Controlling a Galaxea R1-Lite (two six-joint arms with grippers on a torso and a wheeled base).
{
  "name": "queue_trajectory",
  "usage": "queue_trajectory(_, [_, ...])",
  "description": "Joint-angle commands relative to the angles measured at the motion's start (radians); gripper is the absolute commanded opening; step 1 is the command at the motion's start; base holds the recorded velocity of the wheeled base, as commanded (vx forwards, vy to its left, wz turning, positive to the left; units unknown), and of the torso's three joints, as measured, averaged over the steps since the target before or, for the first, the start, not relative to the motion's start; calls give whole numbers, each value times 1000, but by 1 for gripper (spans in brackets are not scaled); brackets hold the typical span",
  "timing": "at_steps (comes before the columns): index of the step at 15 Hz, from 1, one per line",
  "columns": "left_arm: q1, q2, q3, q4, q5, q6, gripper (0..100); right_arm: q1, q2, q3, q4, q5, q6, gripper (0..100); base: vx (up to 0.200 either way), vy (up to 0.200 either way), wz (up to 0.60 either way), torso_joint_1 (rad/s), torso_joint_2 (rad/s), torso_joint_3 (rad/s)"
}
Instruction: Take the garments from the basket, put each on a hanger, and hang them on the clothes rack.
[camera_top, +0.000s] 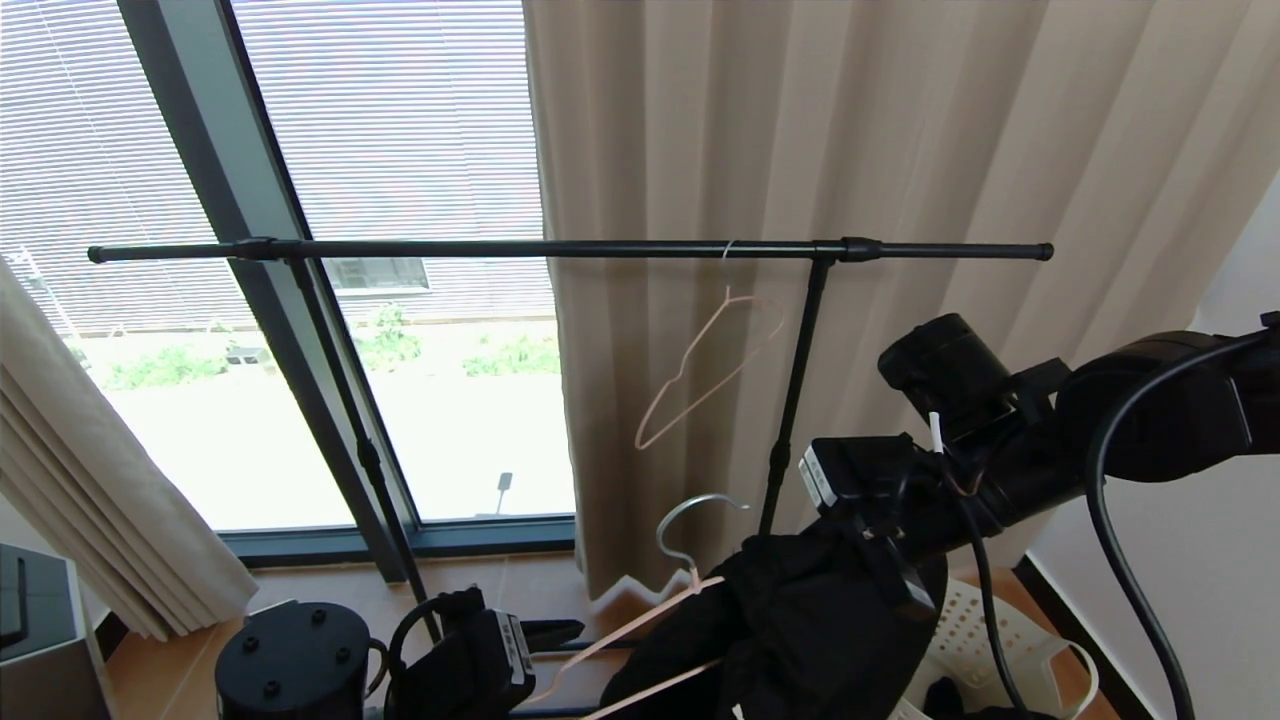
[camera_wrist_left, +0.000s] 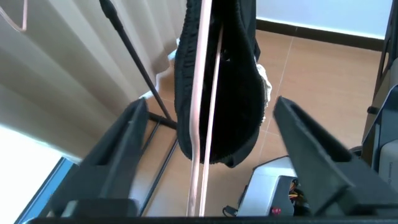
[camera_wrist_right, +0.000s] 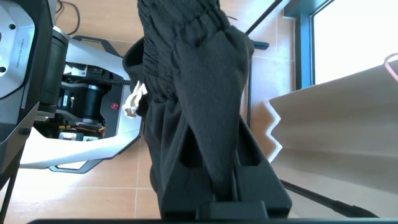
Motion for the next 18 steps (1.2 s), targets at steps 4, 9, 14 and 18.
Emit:
queue_trajectory(4, [53,4,-22,-73,-3,-103,100,-39,-70,-9,-7,-45,24,0,0,0,0,0,0,0])
queue_trajectory(9, [120,-25,-99,-73,-3,-241,100,-47,-117,-9,-61,-195,94,0,0,0,0,0,0,0])
queue_trajectory(14, [120,-31,-123,-73,-2,-306,100,-47,-211,-3,-81,-252,203,0,0,0,0,0,0,0])
queue_trajectory(18, [122,-33,-128,-73,-2,-313,100,-47,-251,11,-84,-272,289,0,0,0,0,0,0,0])
